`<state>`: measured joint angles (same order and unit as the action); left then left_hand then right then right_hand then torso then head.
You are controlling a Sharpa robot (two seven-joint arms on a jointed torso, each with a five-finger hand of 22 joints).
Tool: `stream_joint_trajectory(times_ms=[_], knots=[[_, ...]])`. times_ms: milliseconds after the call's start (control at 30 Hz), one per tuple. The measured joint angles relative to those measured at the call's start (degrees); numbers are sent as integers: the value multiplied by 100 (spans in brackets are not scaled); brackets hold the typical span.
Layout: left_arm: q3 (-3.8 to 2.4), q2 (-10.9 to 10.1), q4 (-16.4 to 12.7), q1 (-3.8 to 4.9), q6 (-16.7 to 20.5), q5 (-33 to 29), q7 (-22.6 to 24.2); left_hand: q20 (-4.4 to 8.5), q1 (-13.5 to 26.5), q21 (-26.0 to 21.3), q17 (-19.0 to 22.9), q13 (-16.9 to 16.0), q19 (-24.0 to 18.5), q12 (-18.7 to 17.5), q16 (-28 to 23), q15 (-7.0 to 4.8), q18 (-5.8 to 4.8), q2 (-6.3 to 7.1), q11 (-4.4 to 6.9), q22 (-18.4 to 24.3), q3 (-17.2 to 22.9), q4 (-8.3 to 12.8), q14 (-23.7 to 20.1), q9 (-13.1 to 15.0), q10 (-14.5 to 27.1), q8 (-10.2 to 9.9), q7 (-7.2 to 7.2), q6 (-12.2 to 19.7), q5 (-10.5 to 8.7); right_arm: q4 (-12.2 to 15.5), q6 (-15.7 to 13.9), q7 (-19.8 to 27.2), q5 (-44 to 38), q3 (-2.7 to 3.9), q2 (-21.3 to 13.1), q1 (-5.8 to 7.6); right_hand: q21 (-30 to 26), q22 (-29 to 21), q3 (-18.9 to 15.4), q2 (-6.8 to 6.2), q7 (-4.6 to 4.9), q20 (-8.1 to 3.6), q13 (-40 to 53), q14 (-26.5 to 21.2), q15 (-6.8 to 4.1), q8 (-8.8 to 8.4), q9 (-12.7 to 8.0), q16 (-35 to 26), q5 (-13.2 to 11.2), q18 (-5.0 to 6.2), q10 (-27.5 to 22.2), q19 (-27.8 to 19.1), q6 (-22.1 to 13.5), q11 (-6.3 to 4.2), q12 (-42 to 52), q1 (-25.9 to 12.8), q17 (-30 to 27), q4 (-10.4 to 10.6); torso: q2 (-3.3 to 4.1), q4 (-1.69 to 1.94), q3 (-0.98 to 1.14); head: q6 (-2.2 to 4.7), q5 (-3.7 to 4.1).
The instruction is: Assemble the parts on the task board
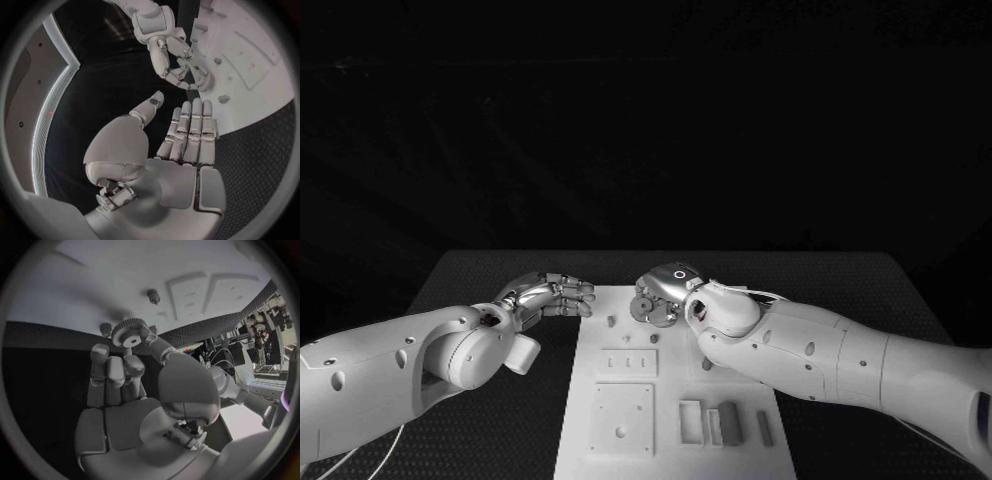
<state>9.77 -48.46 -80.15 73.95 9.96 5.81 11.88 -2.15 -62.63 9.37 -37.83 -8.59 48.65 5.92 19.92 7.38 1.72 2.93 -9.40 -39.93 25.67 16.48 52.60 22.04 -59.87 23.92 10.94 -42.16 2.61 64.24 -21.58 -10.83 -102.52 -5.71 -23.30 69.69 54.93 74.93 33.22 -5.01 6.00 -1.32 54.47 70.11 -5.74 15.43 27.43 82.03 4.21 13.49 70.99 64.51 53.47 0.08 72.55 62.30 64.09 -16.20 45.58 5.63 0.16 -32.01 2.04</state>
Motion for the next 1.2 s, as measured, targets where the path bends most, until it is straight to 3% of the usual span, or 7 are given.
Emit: stream_joint_trajectory(times_ms=[1167, 1200], knots=[[1, 87, 60, 0, -2, 6, 0, 0, 0, 0, -10, -3, 0, 0, -22, 0, -1, 0, 0, 5, 0, 0, 0, 0, 0, 0, 0, 0, 0, -349, 99, 49, 68, 3, 182, -67, 0, -1, 16, -36, 4, 3, -5, -24, 24, -29, 5, -34, 24, 7, -14, 0, -3, 14, -22, -36, -84, -17, 1, -13, 2, -50, -10], [1, 88, 60, 0, -2, 7, 0, 0, 0, 0, -10, -3, 0, 0, -22, 0, -1, 0, 0, 5, 0, 0, 0, 0, 0, 0, 0, 0, 0, -354, 101, 53, 77, 3, 186, -68, 0, -1, 16, -36, 29, 3, -7, -35, 35, -58, 95, -45, 25, 8, -24, 0, -27, 25, -33, -36, -95, -17, 1, -13, 2, -50, -10]])
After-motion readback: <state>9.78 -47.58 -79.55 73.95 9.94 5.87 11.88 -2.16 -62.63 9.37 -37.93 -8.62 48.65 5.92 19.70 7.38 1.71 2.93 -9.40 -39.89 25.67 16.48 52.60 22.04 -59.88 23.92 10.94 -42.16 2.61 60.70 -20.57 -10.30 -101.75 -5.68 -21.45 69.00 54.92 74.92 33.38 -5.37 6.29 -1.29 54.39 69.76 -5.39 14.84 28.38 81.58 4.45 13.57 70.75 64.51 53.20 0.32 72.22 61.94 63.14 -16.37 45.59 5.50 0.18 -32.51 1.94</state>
